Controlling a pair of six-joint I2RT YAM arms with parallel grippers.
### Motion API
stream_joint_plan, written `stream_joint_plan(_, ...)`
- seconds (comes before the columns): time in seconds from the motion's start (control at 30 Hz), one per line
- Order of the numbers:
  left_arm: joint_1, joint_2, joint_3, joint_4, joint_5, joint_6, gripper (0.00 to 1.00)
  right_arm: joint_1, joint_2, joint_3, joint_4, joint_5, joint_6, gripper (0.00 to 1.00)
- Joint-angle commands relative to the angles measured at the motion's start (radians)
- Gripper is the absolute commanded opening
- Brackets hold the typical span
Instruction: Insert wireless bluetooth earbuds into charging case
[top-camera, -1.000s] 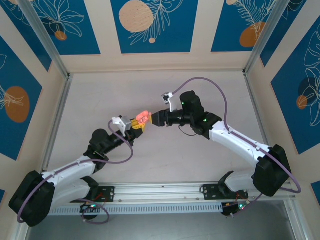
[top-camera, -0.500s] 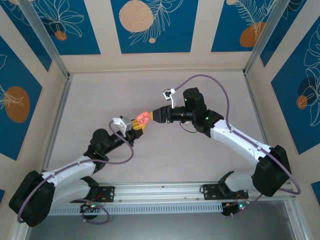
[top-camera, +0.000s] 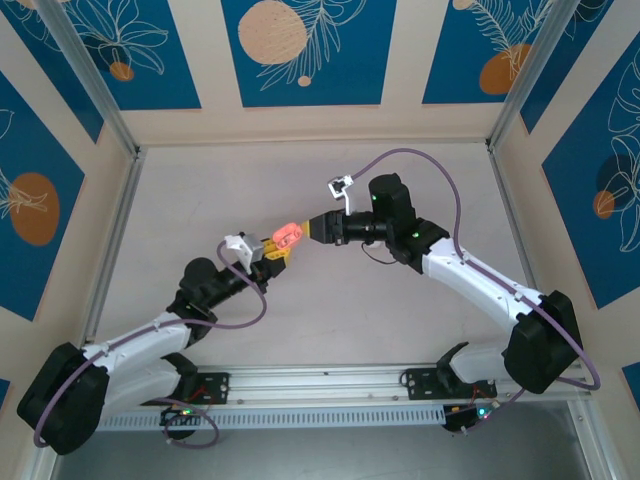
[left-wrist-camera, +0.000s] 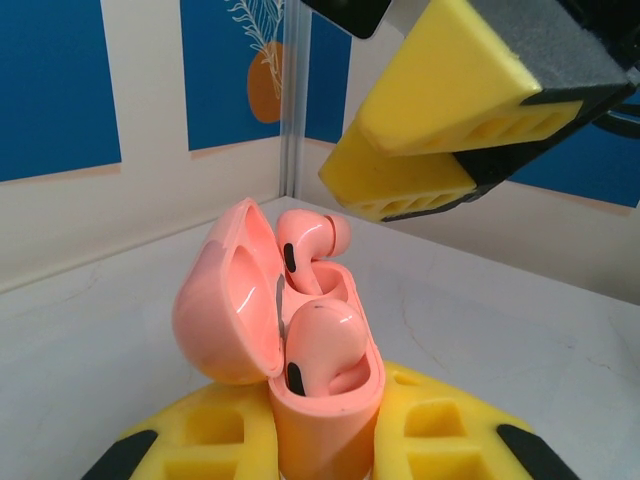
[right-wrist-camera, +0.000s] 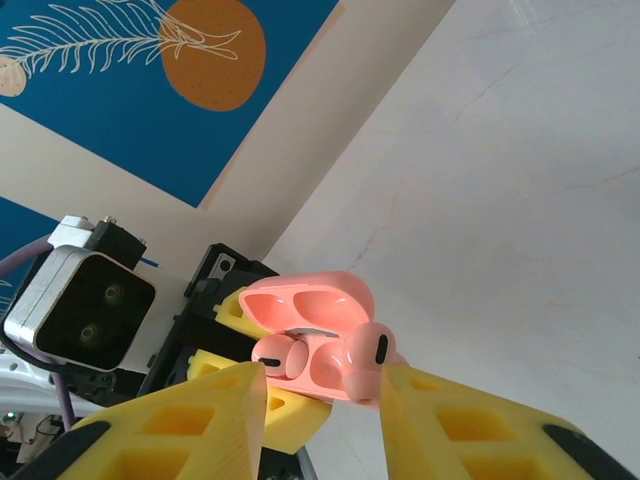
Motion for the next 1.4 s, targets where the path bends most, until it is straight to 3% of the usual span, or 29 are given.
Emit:
stream_joint_plan(0.0, -0.004, -0.023, 0.019, 0.006, 0.008, 0.008, 0.17, -0.004, 0.016, 0.006, 0.002, -0.038, 0.008, 0.34)
stream_joint_plan(0.73, -0.005, -0.037, 0.02, -0.014, 0.003, 0.014, 0.17, 0.002, 0.036, 0.001, 0.013, -0.063, 0.014, 0.21)
stream_joint_plan(1.13, -0.005, -0.042, 0.019, -0.019, 0.004, 0.017, 0.17, -0.004, 0.024, -0.004, 0.002, -0.033, 0.011, 0.38)
stream_joint_plan(1.37, -0.005, -0.049, 0.019, -0.027, 0.003, 0.019, 0.17, -0.001, 0.038, 0.007, 0.007, -0.055, 0.011, 0.34)
